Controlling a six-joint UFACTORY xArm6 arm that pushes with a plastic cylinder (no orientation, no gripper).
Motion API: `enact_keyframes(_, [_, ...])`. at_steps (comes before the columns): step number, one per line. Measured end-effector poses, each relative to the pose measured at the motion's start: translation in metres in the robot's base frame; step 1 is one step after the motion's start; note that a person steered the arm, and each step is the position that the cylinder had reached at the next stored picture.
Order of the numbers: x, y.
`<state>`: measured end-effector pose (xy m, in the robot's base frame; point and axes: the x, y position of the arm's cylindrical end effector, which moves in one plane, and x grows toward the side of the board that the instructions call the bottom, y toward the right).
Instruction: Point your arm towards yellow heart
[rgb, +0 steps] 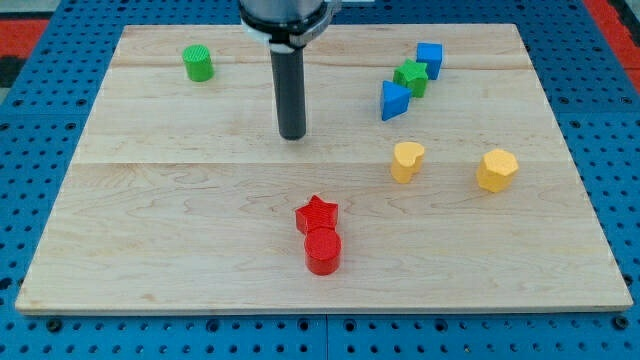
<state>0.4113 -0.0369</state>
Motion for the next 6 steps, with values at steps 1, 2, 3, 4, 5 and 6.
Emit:
enact_keyframes(1, [0.032, 0.023])
enact_keyframes(2, [0.063, 0.079])
enact_keyframes(3, [0.090, 0.132])
enact_keyframes(4, [0.082, 0.166])
enact_keyframes(5, [0.066, 0.153])
enact_keyframes(6, [0.047, 0.129])
